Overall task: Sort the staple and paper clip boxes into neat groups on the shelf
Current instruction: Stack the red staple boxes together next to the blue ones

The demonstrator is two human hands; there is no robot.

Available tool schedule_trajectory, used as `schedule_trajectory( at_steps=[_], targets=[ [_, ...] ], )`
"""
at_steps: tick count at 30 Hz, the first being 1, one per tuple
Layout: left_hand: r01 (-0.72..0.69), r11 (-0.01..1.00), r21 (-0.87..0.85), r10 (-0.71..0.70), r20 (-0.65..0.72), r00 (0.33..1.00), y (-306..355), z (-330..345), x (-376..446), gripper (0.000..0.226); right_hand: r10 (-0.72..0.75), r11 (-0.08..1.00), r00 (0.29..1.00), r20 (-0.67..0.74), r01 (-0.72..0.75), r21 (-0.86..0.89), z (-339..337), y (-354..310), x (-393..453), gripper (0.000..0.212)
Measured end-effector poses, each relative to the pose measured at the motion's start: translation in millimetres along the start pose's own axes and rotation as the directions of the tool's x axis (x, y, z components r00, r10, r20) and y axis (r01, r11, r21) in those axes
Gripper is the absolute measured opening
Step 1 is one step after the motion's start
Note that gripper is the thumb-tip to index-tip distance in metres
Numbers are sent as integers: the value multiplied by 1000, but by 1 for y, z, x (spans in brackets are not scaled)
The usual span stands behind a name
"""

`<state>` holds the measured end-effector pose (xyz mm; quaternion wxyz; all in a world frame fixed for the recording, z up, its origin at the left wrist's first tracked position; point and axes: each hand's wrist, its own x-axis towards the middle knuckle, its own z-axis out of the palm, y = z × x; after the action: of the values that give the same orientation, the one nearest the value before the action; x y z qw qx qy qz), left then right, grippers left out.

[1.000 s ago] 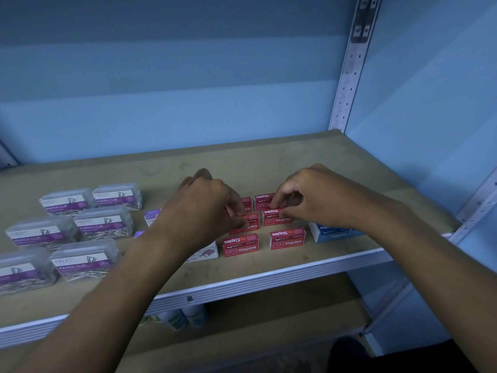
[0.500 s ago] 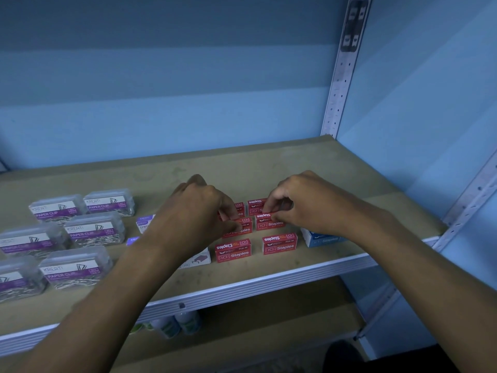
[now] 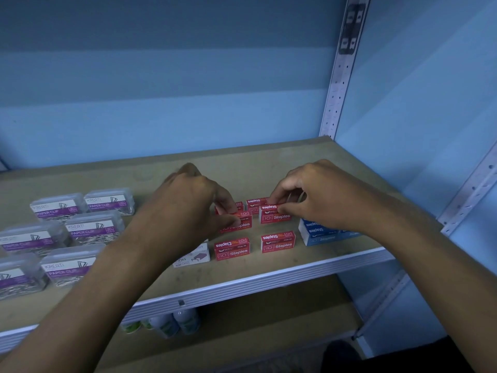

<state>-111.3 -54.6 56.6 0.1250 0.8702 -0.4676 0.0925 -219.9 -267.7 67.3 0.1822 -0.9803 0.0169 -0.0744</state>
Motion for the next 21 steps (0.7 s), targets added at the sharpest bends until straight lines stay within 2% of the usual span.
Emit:
schedule_trajectory(
  at_steps=[9,21],
  targets=[
    [29,998,51,-32,73,997,1,6,-4,33,35,999,990,135,-30,-36,7,-3,-3,22],
    [17,998,-58,-6,186,982,-4,11,-2,20,54,998,978,200,-48,-36,12,-6,-3,21]
  ],
)
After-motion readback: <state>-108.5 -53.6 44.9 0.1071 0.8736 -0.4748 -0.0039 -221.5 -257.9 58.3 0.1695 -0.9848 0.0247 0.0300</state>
